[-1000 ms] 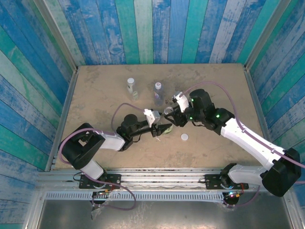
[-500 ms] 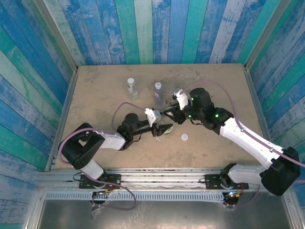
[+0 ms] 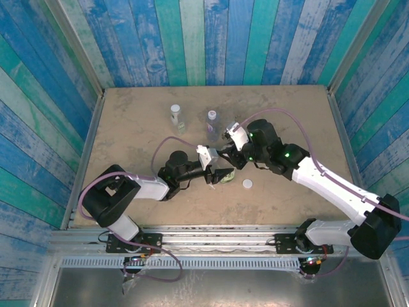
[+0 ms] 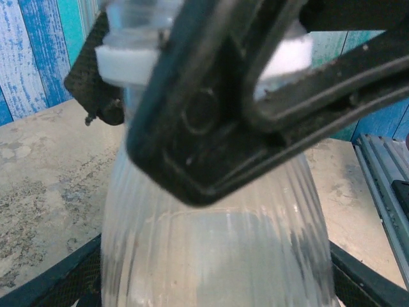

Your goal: Screw on the bottle caps

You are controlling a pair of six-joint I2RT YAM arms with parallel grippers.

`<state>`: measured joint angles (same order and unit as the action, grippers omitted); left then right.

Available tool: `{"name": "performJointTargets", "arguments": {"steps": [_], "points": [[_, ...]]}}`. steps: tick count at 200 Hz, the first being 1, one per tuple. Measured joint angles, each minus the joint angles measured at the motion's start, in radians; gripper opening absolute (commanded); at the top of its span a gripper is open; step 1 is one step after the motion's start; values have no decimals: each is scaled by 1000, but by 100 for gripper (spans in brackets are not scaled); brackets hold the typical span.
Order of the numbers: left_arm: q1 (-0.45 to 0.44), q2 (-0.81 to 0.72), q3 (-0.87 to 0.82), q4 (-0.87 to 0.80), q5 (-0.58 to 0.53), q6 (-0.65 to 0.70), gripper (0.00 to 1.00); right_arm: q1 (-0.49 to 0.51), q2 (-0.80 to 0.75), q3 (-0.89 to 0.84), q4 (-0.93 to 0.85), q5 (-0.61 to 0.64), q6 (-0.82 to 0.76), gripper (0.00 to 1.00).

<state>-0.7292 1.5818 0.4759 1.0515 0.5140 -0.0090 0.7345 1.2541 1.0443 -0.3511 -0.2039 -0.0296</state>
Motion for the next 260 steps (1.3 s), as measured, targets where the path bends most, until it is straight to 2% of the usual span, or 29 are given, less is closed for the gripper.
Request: {"name": "performJointTargets", "arguments": {"steps": [50, 64, 76, 101, 114, 130, 190, 224, 260], "points": [[-1, 0, 0, -35, -5, 10, 57, 24, 33, 14, -23, 52, -35, 27], [-1, 0, 1, -40, -6, 12, 56, 25, 34, 14, -24, 55, -35, 29], [-1, 0, 2, -42, -7, 13, 56, 25, 34, 14, -24, 55, -35, 38], [0, 0, 2, -44, -9, 20, 55, 26, 32, 14, -30, 59, -27, 67], [3, 0, 2, -45, -15, 25, 56, 25, 24, 12, -31, 69, -22, 75], [5, 0, 2, -52, -24, 36, 56, 24, -5, -3, -27, 74, -12, 80], [13, -1, -5, -95, -26, 69, 56, 7, -227, -137, 10, 106, 34, 83], [22, -1, -32, -106, -18, 82, 57, -1, -339, -247, -10, 202, 105, 84], [27, -3, -42, -113, -2, 91, 58, -4, -349, -309, -76, 299, 162, 84]]}}
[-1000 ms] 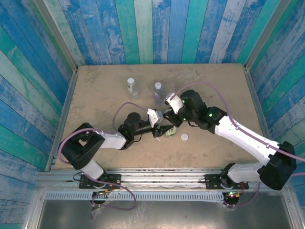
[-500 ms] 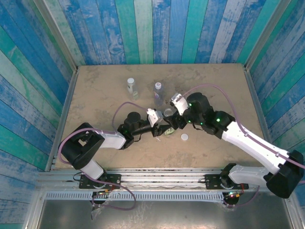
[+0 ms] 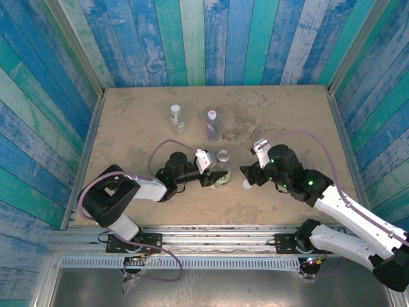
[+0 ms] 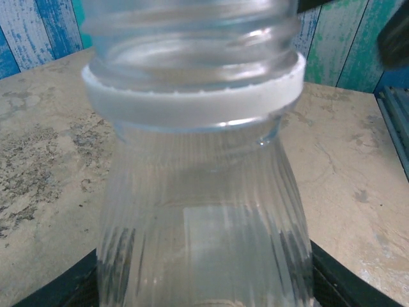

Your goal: Screw on the bottle caps

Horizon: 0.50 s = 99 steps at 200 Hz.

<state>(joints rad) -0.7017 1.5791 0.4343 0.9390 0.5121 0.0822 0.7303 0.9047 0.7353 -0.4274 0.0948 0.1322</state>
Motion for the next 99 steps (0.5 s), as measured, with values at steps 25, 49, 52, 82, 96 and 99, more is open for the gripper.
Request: {"name": "performJointTargets", "arguments": {"steps": [25, 49, 52, 82, 96, 99], "points": [[0, 0, -3, 4, 12, 2, 58, 0, 29, -37, -22, 34, 33, 79], [1, 0, -5, 6, 23, 2, 58, 0, 78, -64, -30, 37, 60, 72], [1, 0, -5, 6, 23, 2, 58, 0, 82, -66, -30, 35, 62, 72], [1, 0, -14, 21, 22, 0, 58, 0, 152, -84, -26, 23, 93, 68], [2, 0, -23, 34, 22, 0, 58, 0, 188, -89, -10, 10, 108, 68], [2, 0, -24, 37, 22, 0, 58, 0, 194, -89, -9, 9, 109, 68]]}}
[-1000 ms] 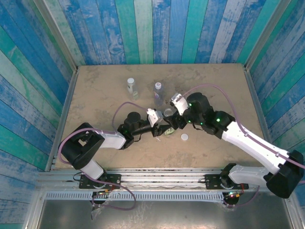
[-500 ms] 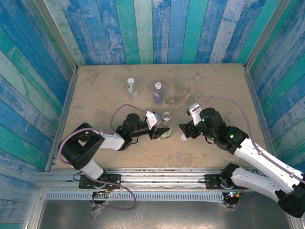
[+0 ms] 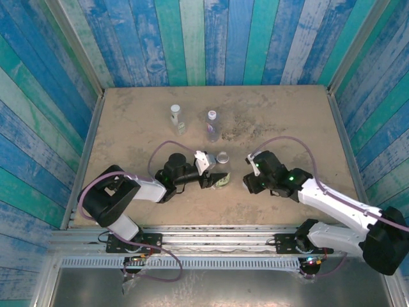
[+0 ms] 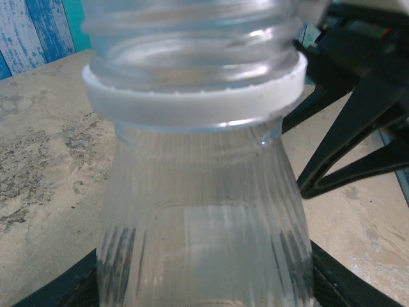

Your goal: Screw on the bottle caps

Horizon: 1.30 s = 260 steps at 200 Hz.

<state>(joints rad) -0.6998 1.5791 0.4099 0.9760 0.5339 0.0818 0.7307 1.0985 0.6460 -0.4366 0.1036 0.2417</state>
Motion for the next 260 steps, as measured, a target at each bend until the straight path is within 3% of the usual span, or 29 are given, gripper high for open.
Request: {"name": "performJointTargets", "arguments": {"steps": [110, 186, 260], "points": [[18, 0, -45, 76, -2, -24, 61, 0, 196, -23, 87, -22, 55, 66], [22, 0, -45, 76, 0, -26, 61, 0, 243, -23, 110, -21, 58, 54], [23, 0, -45, 76, 2, -26, 62, 0, 288, -23, 135, -12, 76, 51]]}}
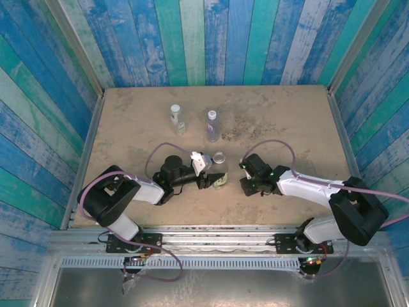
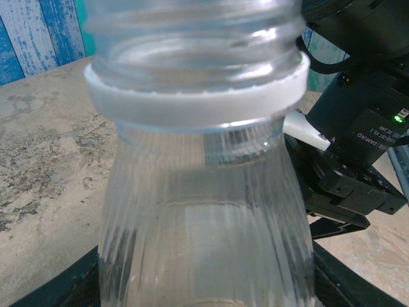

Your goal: Screw on the bottle caps

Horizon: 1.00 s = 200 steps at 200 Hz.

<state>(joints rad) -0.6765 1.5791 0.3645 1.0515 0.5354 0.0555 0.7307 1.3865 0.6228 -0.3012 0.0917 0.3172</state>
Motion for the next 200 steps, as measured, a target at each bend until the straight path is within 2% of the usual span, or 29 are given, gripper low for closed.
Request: {"name": "performJointTargets", "arguments": {"steps": [59, 96, 122, 200], "points": [[1, 0, 0, 0, 2, 0, 62, 0, 4, 0, 15, 2, 0, 53], [1, 0, 0, -1, 3, 0, 62, 0, 13, 0, 19, 2, 0, 49], [1, 0, 0, -1, 5, 0, 62, 0, 15, 0, 19, 2, -1, 42], [1, 0, 0, -1, 6, 0, 62, 0, 1, 0, 11, 1, -4, 43]]}}
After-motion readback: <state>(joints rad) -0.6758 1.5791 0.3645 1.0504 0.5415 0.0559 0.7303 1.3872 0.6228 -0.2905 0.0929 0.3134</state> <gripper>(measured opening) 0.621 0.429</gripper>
